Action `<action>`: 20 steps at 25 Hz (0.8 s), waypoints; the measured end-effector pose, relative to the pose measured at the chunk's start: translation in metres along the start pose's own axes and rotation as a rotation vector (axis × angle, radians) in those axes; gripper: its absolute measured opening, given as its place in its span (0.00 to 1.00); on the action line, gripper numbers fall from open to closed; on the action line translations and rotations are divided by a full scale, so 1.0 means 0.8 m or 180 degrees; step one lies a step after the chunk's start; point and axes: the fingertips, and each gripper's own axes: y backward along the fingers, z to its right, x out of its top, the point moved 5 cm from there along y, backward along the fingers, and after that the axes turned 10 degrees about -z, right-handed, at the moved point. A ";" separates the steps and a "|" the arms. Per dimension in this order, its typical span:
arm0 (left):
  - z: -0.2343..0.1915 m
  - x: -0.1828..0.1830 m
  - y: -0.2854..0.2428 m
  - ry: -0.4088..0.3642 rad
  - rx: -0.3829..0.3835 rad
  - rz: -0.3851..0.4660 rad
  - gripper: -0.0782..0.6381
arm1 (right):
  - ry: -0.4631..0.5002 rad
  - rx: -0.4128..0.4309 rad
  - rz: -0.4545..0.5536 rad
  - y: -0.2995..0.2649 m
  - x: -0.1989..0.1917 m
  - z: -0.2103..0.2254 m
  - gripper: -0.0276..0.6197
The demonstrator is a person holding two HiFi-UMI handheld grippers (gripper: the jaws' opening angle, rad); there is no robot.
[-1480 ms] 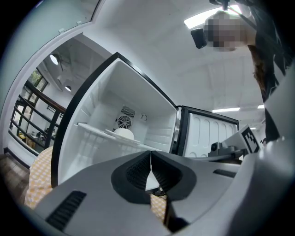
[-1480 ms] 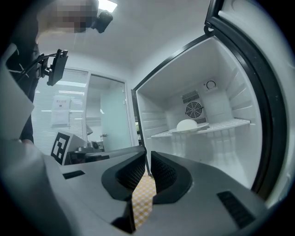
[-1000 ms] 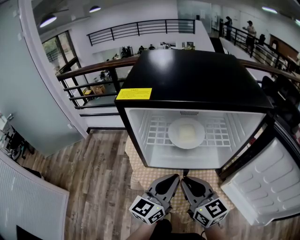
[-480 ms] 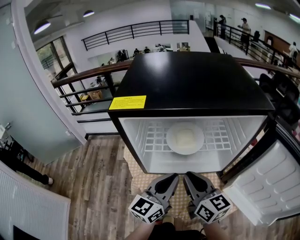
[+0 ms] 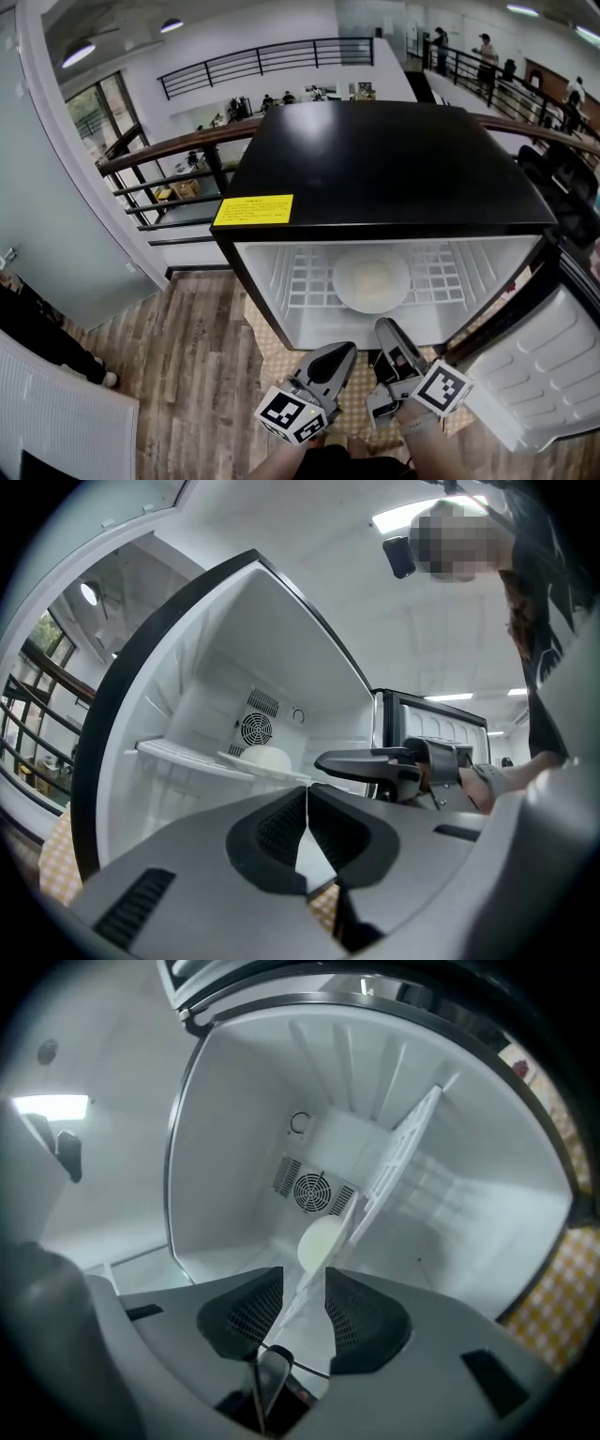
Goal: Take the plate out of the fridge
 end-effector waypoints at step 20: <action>-0.008 0.002 0.000 0.0017 -0.0008 0.0035 0.13 | -0.1082 -0.0137 0.0279 -0.022 0.014 0.030 0.12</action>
